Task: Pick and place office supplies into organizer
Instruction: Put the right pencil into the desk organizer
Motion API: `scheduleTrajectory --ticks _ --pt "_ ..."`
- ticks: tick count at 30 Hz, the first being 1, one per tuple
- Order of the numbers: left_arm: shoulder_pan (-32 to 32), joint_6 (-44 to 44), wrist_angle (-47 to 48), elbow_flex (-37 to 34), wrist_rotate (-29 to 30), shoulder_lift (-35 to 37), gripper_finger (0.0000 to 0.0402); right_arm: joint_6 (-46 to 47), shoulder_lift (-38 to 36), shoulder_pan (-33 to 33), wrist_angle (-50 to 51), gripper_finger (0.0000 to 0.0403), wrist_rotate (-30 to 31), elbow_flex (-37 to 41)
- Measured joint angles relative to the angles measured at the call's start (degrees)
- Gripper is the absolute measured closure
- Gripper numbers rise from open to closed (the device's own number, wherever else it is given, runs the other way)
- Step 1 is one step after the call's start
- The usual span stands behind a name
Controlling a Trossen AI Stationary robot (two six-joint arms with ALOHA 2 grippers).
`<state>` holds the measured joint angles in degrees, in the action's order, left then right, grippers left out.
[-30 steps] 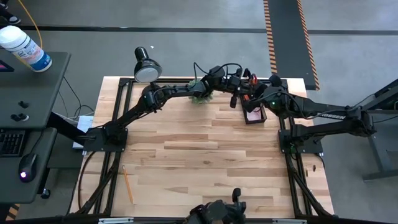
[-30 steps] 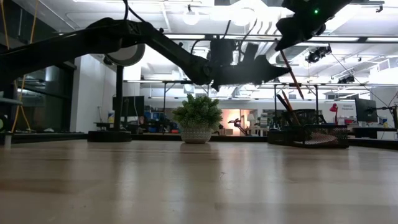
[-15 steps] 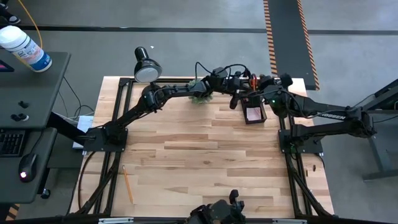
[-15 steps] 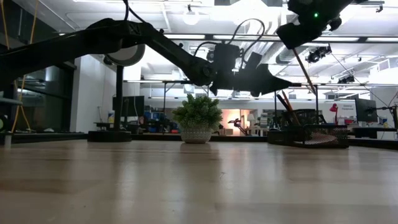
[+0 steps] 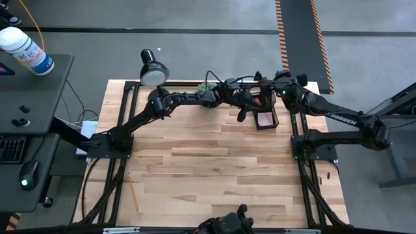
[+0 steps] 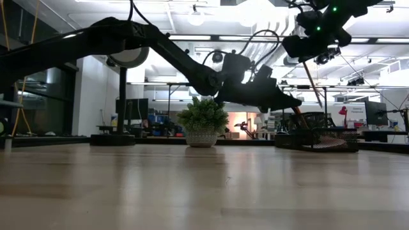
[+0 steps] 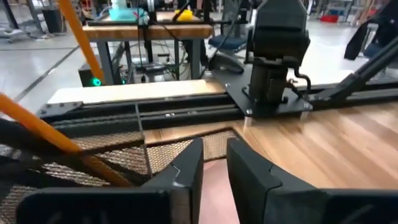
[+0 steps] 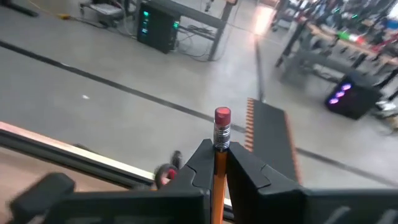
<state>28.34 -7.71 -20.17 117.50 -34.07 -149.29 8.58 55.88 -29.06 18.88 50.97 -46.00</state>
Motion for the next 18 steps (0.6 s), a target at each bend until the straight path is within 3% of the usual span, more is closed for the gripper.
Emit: scheduleTrajectory --ticks 6,13,18 --pt "0.2 3.5 -4.4 -0.2 -4.7 0.0 0.0356 0.6 0.1 -4.7 -2.9 0.0388 -7.0 0.0" --pt "-0.4 3.7 -5.2 -0.2 -5.8 0.0 0.0357 5.1 3.0 -9.6 -2.9 0.0388 -15.0 0.0" --pt "-0.3 3.7 -5.2 -0.2 -7.2 0.0 0.0357 6.5 7.3 -11.0 -2.8 0.0388 -16.9 0.0"
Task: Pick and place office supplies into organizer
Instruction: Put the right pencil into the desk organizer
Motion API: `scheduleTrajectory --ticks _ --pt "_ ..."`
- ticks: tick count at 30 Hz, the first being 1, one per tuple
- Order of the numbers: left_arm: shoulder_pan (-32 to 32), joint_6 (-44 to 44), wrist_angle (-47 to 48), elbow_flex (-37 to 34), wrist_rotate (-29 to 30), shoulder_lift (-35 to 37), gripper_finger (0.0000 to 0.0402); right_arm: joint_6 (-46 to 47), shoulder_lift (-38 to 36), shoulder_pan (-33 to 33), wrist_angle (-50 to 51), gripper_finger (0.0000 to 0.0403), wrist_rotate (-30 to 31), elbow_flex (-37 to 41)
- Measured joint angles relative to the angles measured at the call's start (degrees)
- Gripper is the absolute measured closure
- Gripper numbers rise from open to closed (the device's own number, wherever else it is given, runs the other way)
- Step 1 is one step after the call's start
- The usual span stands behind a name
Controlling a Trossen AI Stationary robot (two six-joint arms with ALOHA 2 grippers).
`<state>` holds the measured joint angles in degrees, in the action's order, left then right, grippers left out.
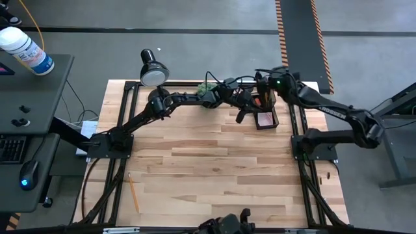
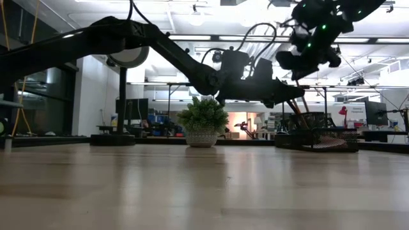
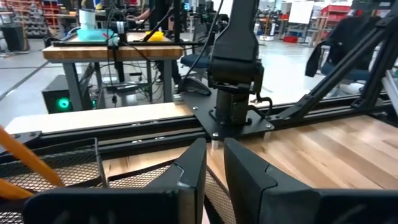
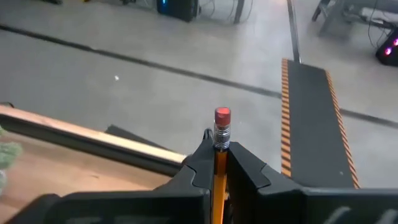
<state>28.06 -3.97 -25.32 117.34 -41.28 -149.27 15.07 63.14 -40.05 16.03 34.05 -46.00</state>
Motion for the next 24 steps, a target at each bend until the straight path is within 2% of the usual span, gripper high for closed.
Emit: scheduleTrajectory --ticks 7,17,19,24 --pt "0.1 0.1 -0.3 0.0 -2.4 0.0 0.0357 2.4 4.8 -0.1 0.1 0.0388 0.0 0.0" --pt "1.0 -0.1 -0.2 0.0 -4.6 0.0 0.0357 6.5 5.2 -0.1 5.0 0.0387 -0.1 0.0" --pt "1.2 -0.1 -0.2 0.0 -4.6 0.0 0.0357 8.0 5.2 -0.1 6.4 0.0372 -0.5 0.0" --pt "1.2 -0.1 -0.2 0.0 -4.6 0.0 0.0357 9.3 5.2 -0.1 9.1 0.0299 -3.1 0.0"
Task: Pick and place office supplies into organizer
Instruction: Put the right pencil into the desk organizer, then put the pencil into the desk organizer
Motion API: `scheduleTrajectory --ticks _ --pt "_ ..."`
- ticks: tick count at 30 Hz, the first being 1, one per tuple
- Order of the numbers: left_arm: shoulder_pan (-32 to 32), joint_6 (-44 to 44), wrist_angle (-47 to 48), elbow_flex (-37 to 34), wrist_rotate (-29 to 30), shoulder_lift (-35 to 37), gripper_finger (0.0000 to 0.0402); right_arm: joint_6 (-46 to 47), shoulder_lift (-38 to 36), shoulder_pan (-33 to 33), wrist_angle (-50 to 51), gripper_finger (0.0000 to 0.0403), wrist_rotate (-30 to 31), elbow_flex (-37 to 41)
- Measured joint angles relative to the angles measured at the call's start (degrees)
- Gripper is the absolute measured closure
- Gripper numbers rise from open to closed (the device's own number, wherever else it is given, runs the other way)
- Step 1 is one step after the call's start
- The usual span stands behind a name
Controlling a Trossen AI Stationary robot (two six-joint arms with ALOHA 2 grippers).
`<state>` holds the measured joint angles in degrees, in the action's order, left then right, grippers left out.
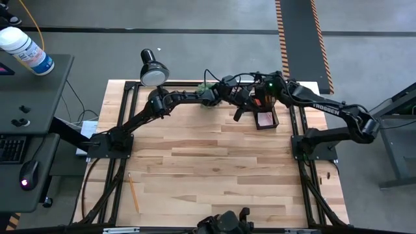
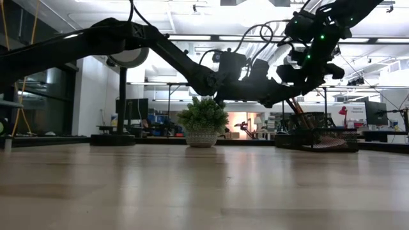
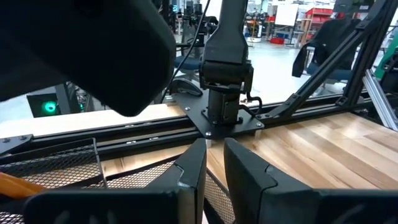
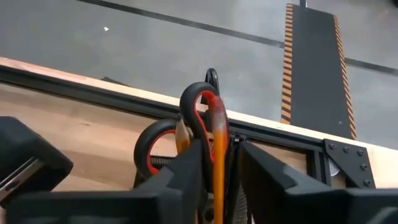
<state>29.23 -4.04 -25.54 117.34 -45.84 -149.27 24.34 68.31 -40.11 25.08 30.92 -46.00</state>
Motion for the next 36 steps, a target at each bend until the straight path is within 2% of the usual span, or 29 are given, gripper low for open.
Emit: scheduleTrajectory --ticks 6,11,14,19,22,25,31,34,36 --pt "0.0 0.0 0.0 0.0 0.2 0.0 0.0357 -0.4 -0.5 0.7 0.0 0.0235 1.8 0.0" --pt "0.0 0.2 0.1 0.0 -0.3 0.0 0.0357 -3.0 -5.3 0.8 -2.3 0.0215 3.5 0.0" --pt "0.0 1.0 0.0 0.0 -1.2 0.0 0.0357 -5.3 -10.1 0.7 -4.6 0.0217 -0.1 0.0" --pt "-1.4 1.4 0.1 0.0 -0.6 0.0 0.0357 -6.6 -17.5 0.8 -4.2 0.0234 -12.4 0.0" --pt "-4.5 0.6 0.1 0.0 0.8 0.0 0.0357 -6.9 -20.1 1.4 -3.0 0.0247 -20.5 0.0" --pt "-7.5 -1.1 1.2 -0.1 0.9 0.8 0.0358 -7.0 -21.8 2.5 -1.6 0.0259 -25.2 0.0" --pt "-10.1 -9.4 14.1 0.0 3.9 5.1 0.0358 -9.4 -25.1 6.3 2.3 0.0273 -28.5 0.0" --pt "-11.5 -15.3 22.8 0.0 9.4 6.9 0.0358 -10.2 -27.2 8.8 6.5 0.0274 -26.4 0.0" --pt "-12.8 -17.7 26.2 0.0 10.8 7.7 0.0358 -10.2 -28.3 10.6 9.4 0.0273 -23.6 0.0"
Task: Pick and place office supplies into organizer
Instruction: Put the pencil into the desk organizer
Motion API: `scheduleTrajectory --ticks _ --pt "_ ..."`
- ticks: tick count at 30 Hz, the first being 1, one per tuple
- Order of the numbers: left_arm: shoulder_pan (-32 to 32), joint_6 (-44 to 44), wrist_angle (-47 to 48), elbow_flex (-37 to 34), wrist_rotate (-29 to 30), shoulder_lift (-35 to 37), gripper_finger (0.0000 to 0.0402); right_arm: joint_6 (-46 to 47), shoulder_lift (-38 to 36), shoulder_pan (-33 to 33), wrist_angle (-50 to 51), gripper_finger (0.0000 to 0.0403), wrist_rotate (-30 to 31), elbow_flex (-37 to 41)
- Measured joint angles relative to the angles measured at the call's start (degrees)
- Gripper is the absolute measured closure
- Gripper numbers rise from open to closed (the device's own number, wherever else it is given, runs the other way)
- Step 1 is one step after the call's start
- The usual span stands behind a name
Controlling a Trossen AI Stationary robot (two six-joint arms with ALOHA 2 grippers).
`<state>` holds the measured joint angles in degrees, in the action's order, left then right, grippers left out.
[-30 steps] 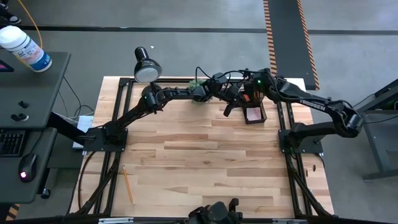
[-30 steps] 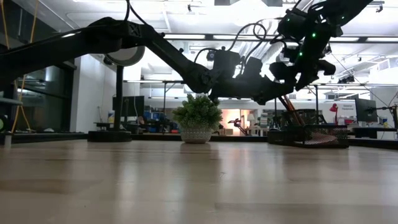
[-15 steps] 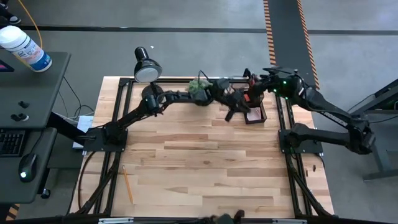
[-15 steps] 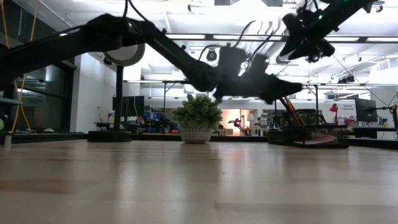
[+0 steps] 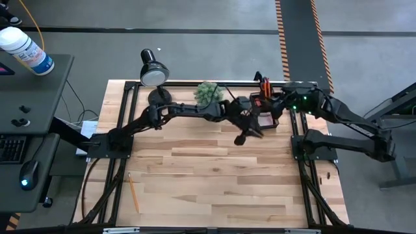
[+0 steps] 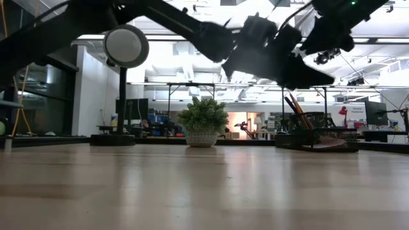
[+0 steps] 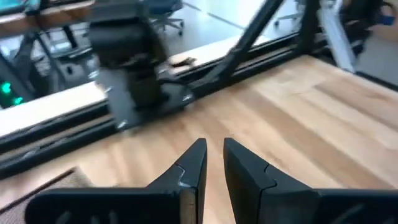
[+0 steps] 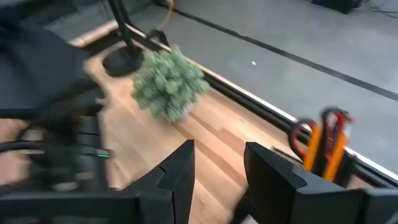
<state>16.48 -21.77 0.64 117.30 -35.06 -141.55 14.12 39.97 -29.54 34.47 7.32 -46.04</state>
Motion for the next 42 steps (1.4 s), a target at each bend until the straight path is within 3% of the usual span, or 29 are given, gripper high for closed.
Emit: scheduleTrajectory --ticks 6,11,18,25,31,35,39,42 --pt "-3.7 -0.5 3.0 -0.2 -0.8 0.2 0.0358 2.6 -2.1 6.8 5.5 0.0276 6.8 0.1" --pt "-7.2 0.4 -2.5 -7.9 3.0 0.2 0.0358 5.1 -6.1 12.6 2.3 0.0279 9.8 7.2" --pt "-6.9 11.7 -30.8 -28.4 -0.2 9.2 0.0358 12.2 -14.3 17.9 -4.4 0.0279 8.7 20.1" --pt "-7.4 14.7 -48.5 -51.7 4.8 22.3 0.0358 11.1 -18.0 24.2 -20.4 0.0279 4.1 29.7" --pt "-9.7 13.4 -48.3 -65.1 13.1 31.8 0.0358 8.8 -16.7 28.9 -37.5 0.0279 4.0 36.7" --pt "-11.8 13.0 -48.6 -71.3 13.6 36.5 0.0358 6.1 -15.0 32.3 -48.6 0.0279 3.7 40.4" --pt "-13.4 11.9 -48.4 -75.9 10.1 39.6 0.0358 5.1 -12.9 35.2 -53.7 0.0279 4.7 42.2" --pt "-14.2 9.0 -44.6 -78.3 3.0 41.5 0.0357 5.2 -11.2 37.0 -53.9 0.0279 7.8 42.2"
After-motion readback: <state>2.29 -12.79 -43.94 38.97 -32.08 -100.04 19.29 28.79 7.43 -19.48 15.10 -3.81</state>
